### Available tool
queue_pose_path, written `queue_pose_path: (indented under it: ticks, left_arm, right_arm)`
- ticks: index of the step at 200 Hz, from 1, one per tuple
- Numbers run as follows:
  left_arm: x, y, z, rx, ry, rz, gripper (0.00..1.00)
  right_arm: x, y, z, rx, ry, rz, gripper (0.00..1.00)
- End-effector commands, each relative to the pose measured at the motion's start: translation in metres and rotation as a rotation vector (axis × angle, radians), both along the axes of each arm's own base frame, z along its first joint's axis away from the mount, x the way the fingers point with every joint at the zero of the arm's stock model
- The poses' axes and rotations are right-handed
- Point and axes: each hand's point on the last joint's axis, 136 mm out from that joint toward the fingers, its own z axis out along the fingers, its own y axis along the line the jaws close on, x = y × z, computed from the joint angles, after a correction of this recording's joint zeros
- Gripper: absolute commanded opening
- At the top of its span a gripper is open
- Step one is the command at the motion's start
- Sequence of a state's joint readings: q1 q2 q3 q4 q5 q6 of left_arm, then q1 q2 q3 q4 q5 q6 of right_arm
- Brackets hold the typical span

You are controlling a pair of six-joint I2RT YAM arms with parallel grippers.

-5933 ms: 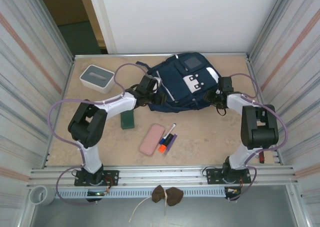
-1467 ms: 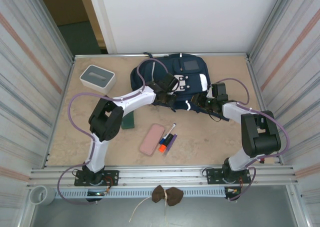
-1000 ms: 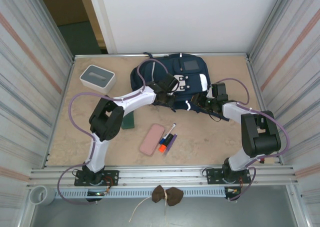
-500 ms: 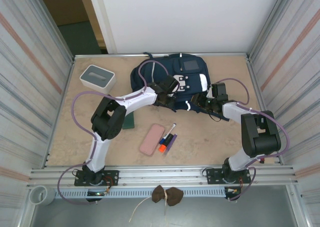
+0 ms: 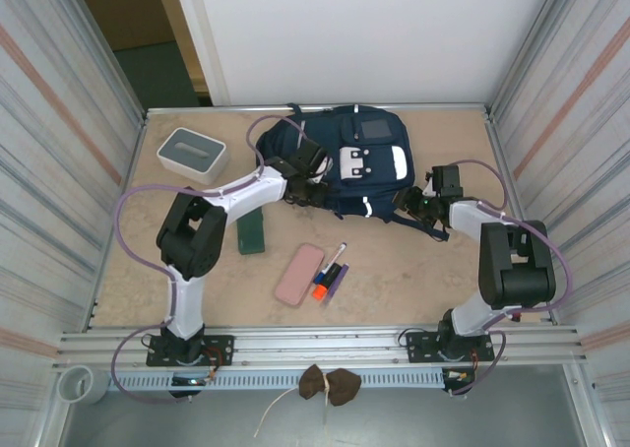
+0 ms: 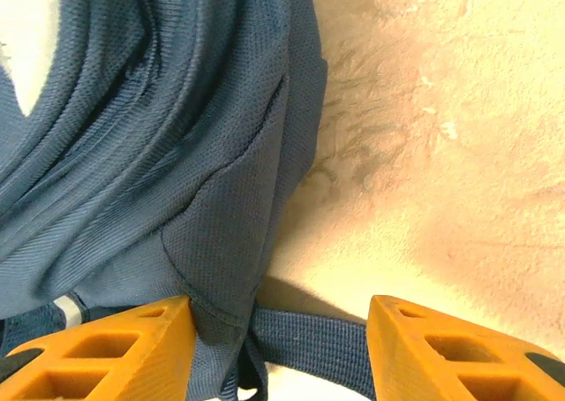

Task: Pack the student bag

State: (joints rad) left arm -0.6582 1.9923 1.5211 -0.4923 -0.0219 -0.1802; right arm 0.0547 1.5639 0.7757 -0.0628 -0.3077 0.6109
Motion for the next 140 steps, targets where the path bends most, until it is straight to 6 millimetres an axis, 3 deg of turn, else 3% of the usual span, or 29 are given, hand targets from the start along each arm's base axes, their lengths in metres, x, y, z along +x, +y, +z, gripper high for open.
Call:
queue_pose_path:
  ticks: [1,35,66,113,140]
  left_arm:
    - [-0.003,-0.01,0.034,-0.105,-0.032,-0.036,0.0]
    - [-0.009,-0.028,0.048,-0.211,-0.019,-0.073,0.0]
    - [-0.017,-0.041,0.054,-0.255,-0.013,-0.107,0.0]
    - [-0.025,-0.055,0.057,-0.285,-0.011,-0.14,0.0]
    - [-0.027,-0.058,0.054,-0.284,-0.01,-0.152,0.0]
  right_arm:
    - [-0.004,0.007,0.026,-0.031,-0.058,0.039,0.55]
    - [-0.016,0.037,0.047,-0.04,-0.11,0.086,0.59]
    - [-0.015,0.066,0.065,-0.06,-0.155,0.107,0.56]
    - [0.007,0.104,0.059,0.061,-0.116,0.103,0.49]
    - [0.018,0.113,0.047,0.099,-0.092,0.086,0.48]
